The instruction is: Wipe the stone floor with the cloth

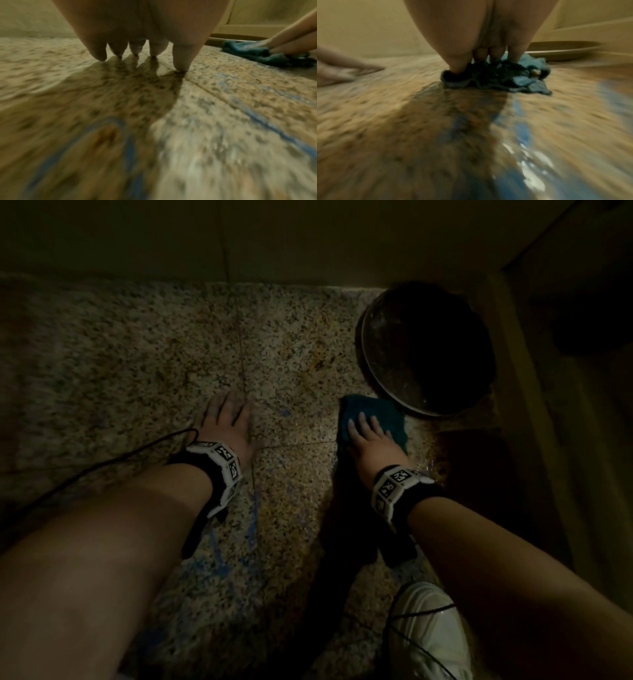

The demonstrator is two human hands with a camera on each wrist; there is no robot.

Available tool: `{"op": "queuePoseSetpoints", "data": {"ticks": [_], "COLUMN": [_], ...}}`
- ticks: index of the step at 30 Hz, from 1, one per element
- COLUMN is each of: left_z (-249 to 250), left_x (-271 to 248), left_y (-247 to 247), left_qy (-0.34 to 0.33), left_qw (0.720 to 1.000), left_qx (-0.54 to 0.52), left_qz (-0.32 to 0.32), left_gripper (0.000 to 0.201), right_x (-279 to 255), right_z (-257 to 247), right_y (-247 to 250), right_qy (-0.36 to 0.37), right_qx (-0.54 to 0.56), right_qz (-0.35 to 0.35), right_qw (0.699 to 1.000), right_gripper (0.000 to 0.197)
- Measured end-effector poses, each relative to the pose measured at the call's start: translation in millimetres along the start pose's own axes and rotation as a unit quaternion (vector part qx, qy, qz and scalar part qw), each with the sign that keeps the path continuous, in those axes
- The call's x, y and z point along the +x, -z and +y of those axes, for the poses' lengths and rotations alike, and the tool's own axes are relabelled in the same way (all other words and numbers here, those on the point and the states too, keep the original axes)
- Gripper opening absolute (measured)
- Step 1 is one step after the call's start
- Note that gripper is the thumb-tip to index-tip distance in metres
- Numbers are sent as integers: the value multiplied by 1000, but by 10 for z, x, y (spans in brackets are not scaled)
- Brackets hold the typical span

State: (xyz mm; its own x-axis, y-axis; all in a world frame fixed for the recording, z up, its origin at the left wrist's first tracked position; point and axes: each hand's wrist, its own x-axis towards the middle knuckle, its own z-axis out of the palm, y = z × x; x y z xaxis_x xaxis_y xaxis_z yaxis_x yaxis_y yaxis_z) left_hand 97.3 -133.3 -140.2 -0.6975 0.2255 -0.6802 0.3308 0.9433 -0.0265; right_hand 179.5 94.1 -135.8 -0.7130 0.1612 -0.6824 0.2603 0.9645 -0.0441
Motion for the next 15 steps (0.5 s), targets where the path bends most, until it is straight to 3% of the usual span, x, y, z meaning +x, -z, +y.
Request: {"op": "queuePoseSetpoints", "data": {"ticks": [5, 12, 15], "left_z": [-192, -347, -373], "left_x": [-51, -85, -81], "left_y": [-60, -53, -122], "left_qy": [15, -15, 6], "left_qw": [1000, 999, 999], "left_qx": [-12, -37, -28], "left_qz": [-15, -8, 14], "left_gripper": [72, 68, 73], "right_x": [280, 530, 421], "right_z": [-453, -698, -678], "right_y": [175, 377, 310], "right_qy": [71, 38, 53], "right_qx": [-35, -2, 9], "right_qz": [-13, -30, -27], "right_qw": [997, 999, 998], "right_gripper": [56, 54, 55]}}
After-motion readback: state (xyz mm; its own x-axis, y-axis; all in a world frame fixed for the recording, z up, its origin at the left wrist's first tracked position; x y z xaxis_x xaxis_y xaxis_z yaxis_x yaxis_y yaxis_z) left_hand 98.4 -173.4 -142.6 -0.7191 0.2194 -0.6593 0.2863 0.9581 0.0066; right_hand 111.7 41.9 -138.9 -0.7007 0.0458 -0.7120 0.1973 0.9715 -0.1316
